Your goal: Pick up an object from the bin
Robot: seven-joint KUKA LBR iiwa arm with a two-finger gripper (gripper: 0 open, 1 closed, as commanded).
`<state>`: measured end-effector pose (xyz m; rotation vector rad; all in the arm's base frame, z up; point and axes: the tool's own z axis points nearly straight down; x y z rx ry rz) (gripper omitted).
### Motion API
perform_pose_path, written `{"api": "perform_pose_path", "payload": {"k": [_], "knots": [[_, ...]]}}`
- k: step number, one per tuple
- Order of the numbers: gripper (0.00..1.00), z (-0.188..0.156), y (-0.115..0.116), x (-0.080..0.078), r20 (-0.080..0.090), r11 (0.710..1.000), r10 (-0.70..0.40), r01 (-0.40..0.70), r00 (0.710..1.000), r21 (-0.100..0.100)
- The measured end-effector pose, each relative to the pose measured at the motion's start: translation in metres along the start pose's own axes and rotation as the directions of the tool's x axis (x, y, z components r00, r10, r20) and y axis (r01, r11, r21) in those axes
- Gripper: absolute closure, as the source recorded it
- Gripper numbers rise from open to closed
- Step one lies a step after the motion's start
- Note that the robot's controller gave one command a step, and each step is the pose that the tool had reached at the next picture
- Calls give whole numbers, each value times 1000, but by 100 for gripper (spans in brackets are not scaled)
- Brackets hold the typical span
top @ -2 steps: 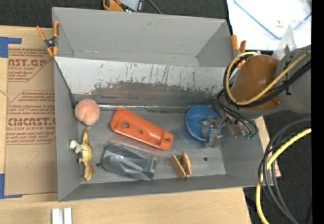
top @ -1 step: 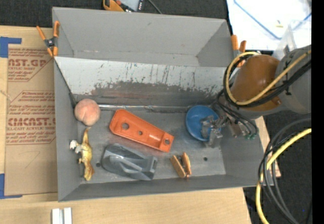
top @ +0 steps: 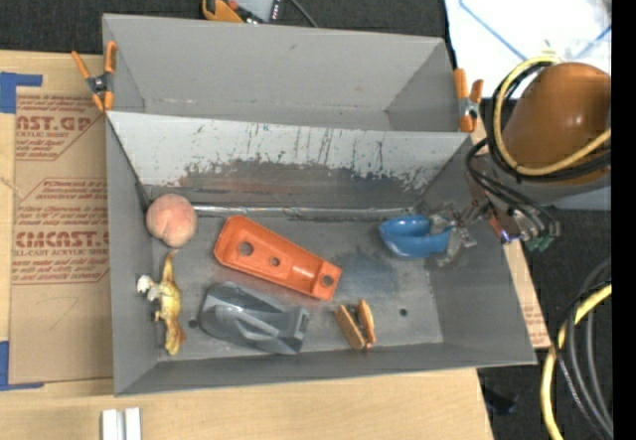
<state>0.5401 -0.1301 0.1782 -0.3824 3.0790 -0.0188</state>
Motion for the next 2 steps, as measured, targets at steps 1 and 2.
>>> {"api": "perform_pose_path", "payload": {"k": [1, 2], "knots": [[100, -15, 2, -5, -19, 1000, 5, -6, 1000, -10], [100, -42, -1, -9, -2, 1000, -4, 4, 1000, -3]]}}
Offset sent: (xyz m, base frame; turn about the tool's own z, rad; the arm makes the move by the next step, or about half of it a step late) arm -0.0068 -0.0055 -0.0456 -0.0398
